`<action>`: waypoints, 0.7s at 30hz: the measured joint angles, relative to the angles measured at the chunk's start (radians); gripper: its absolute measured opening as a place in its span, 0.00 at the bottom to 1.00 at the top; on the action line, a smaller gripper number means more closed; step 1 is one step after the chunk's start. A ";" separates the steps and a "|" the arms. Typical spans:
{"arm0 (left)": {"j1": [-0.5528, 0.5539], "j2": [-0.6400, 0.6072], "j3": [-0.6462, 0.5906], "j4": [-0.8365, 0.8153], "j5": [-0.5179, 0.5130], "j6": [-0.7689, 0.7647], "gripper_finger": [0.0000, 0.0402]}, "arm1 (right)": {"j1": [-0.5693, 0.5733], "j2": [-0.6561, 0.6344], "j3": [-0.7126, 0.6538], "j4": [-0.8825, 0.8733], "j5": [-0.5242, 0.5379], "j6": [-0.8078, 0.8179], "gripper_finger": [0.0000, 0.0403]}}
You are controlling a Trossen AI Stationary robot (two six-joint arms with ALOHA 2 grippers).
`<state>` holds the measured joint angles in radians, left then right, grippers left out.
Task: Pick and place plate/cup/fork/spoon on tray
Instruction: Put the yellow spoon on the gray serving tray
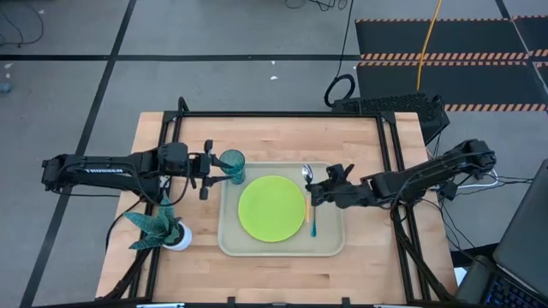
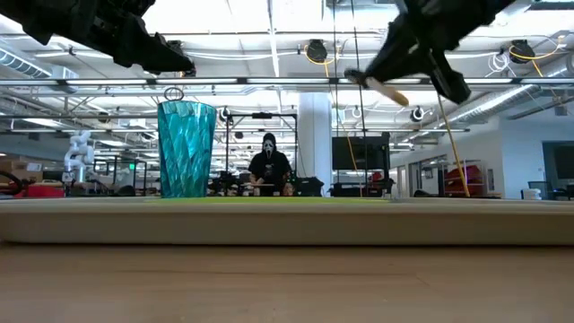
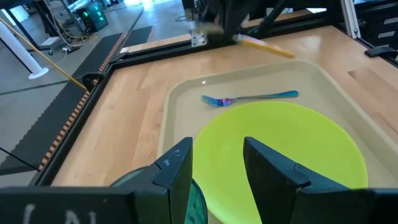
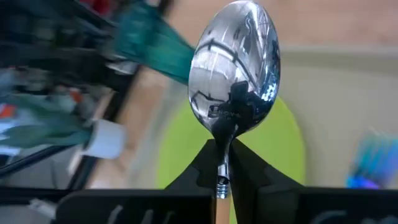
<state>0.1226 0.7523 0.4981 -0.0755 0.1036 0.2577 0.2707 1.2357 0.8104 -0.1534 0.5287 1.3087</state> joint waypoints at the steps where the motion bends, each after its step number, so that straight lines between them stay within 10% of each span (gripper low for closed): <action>1: 0.000 0.000 -0.001 0.000 0.000 0.000 0.37 | 0.006 -0.007 0.000 0.023 0.005 -0.038 0.01; 13: 0.000 0.000 -0.001 0.055 0.000 0.020 0.37 | 0.083 -0.014 -0.109 0.769 0.014 -0.551 0.01; 21: -0.002 0.000 -0.001 0.263 0.175 0.063 0.37 | 0.080 0.056 -0.163 0.859 -0.254 -0.560 0.01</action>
<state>0.1207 0.7525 0.4969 0.1878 0.2783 0.3206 0.3510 1.2913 0.6476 0.7053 0.2743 0.7491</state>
